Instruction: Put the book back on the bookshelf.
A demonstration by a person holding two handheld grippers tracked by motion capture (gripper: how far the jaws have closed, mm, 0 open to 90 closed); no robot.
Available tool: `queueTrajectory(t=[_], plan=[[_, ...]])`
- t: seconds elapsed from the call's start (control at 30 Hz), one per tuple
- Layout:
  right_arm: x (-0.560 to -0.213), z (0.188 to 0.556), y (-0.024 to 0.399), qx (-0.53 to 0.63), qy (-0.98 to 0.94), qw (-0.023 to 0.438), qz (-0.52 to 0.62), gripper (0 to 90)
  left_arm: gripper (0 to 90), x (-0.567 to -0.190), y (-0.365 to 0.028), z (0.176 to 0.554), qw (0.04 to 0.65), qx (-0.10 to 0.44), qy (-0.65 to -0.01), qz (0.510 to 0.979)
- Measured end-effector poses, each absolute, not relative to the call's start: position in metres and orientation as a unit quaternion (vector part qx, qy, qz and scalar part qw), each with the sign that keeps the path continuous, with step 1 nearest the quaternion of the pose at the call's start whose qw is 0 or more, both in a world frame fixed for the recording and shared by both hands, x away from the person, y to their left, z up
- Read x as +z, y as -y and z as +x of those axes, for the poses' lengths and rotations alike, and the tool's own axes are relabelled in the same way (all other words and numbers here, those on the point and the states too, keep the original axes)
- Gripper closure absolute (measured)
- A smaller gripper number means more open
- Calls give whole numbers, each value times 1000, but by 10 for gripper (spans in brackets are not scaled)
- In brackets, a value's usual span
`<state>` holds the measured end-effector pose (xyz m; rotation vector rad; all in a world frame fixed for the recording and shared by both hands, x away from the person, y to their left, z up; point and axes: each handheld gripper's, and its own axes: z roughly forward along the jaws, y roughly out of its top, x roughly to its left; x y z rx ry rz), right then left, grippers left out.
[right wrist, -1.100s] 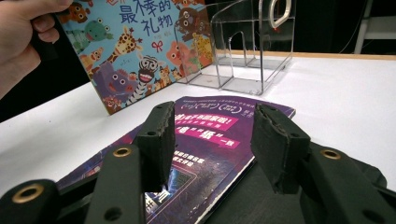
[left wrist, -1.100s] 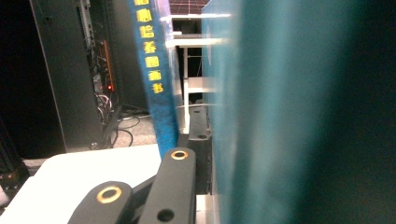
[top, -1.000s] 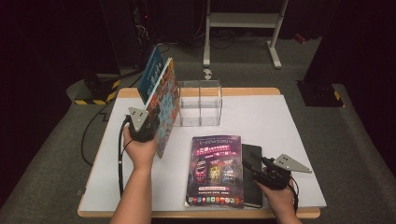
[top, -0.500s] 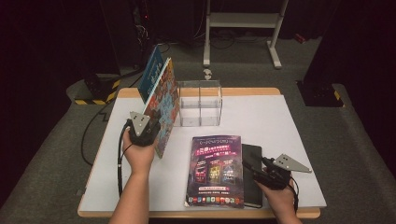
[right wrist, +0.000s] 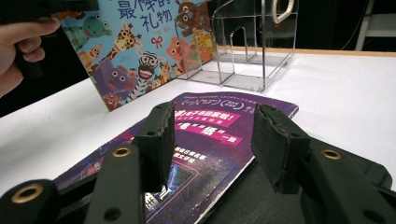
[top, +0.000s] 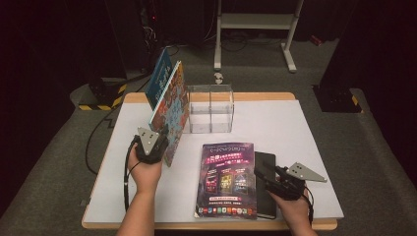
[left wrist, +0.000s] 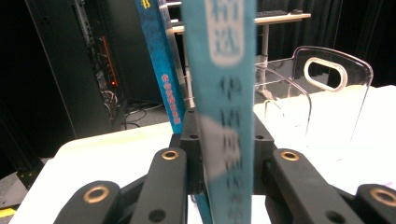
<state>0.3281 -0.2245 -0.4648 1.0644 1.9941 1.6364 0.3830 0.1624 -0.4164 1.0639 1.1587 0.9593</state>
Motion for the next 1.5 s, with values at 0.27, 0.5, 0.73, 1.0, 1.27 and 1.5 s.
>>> queueTrajectory(t=[0.27, 0.5, 0.73, 1.0, 1.27, 1.5], plan=[[-464, 328, 225, 579, -702, 175, 376, 490, 769, -423, -165, 373, 612, 408, -506, 451], [-464, 327, 224, 579, -703, 174, 376, 489, 788, -424, -162, 373, 616, 412, -509, 438], [-465, 328, 224, 579, -703, 172, 376, 489, 794, -422, -156, 377, 612, 419, -508, 438], [-465, 328, 224, 580, -703, 169, 376, 489, 785, -423, -153, 385, 604, 436, -508, 432], [-466, 329, 224, 581, -702, 167, 377, 490, 775, -423, -148, 387, 585, 456, -518, 427], [-465, 329, 224, 583, -702, 166, 374, 490, 770, -422, -141, 386, 572, 470, -524, 420]])
